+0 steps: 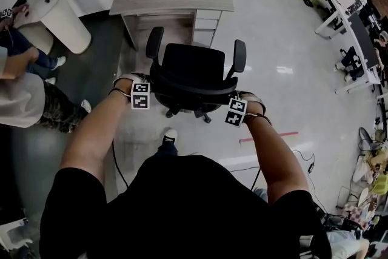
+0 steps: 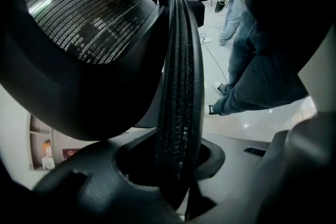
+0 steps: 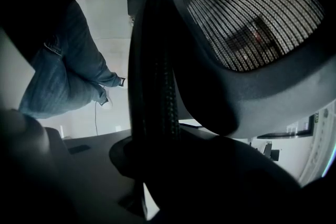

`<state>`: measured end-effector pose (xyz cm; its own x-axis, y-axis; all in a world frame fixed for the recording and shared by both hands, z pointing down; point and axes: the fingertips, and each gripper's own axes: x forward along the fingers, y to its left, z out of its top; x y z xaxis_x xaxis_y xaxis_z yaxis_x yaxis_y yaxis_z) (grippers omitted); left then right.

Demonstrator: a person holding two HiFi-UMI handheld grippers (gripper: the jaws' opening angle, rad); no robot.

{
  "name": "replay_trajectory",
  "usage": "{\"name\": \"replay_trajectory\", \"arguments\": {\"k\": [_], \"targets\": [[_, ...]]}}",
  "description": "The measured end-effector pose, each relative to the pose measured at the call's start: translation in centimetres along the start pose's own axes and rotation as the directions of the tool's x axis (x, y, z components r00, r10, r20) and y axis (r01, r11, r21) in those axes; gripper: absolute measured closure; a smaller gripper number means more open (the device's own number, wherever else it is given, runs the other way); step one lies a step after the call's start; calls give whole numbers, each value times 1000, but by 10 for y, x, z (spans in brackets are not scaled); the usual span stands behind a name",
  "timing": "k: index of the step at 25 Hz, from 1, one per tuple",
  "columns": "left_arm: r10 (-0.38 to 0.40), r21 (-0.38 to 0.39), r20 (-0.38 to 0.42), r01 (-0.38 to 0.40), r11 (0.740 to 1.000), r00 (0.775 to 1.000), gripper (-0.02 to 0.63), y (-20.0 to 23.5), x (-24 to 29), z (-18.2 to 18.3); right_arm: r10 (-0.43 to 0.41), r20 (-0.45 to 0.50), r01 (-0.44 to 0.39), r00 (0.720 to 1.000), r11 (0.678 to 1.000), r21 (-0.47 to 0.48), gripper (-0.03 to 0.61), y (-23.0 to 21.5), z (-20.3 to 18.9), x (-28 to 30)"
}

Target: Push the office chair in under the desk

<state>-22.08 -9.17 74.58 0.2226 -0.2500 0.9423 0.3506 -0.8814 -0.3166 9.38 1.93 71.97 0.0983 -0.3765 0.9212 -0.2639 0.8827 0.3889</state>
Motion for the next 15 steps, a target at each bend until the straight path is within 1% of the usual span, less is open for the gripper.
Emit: {"name": "replay_trajectory", "arguments": {"k": [8, 15], "targets": [[14, -95, -39, -17, 995, 999, 515, -22, -14, -50, -1, 44, 5, 999, 996, -92, 492, -14, 52, 5], [14, -146, -58, -22, 989, 998, 517, -39, -26, -88, 6, 67, 4, 998, 989, -146, 492, -19, 94, 5]]}}
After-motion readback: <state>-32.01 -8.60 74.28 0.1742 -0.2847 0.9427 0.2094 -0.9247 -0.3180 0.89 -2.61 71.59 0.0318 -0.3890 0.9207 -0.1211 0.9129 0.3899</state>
